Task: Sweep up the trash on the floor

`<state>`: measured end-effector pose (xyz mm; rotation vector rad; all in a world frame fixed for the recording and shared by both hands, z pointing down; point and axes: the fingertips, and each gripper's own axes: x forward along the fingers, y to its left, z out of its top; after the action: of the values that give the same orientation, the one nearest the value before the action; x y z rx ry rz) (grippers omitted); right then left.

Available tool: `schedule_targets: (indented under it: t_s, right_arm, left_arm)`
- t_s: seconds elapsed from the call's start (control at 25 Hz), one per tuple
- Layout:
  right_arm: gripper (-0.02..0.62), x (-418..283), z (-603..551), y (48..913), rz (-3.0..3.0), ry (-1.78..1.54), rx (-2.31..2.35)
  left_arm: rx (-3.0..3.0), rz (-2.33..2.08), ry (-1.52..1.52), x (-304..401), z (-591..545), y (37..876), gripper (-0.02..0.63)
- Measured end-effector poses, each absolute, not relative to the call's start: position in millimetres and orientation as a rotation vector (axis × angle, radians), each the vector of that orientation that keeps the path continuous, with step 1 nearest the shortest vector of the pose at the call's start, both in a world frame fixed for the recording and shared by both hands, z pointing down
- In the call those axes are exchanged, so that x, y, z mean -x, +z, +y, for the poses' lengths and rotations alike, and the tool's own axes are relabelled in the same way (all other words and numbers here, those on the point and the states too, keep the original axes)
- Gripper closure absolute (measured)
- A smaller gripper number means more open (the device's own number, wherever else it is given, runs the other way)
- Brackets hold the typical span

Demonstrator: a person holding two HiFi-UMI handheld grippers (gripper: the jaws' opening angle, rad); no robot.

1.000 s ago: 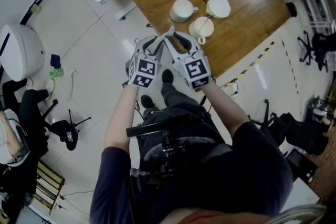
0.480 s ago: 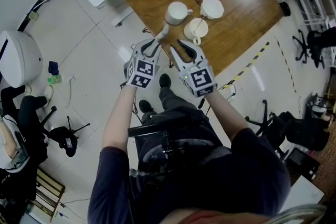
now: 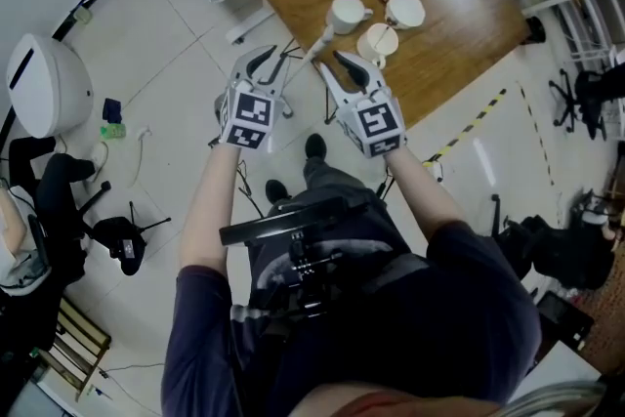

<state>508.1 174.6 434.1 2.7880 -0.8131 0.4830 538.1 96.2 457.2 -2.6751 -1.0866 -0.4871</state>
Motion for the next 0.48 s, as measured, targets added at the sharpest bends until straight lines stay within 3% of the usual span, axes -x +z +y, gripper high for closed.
schedule_targets:
  t_s: [0.24, 0.32, 0.48]
  right_arm:
    - [0.466, -486.6, 123.1, 378.2, -0.939, 0.324, -2.78]
    - [0.486, -478.4, 104.9, 353.4, -1.005, 0.266, -2.804]
    - [0.488, -455.7, 74.4, 313.5, -1.095, 0.163, -2.799]
  left_arm:
    - [2.739, -1.006, -0.215, -514.3, 50.0, 350.0, 0.526]
    - [2.762, -0.968, -0.139, -502.2, 32.4, 318.1, 0.578]
    - [2.803, -0.913, -0.043, -471.7, 1.1, 273.5, 0.606]
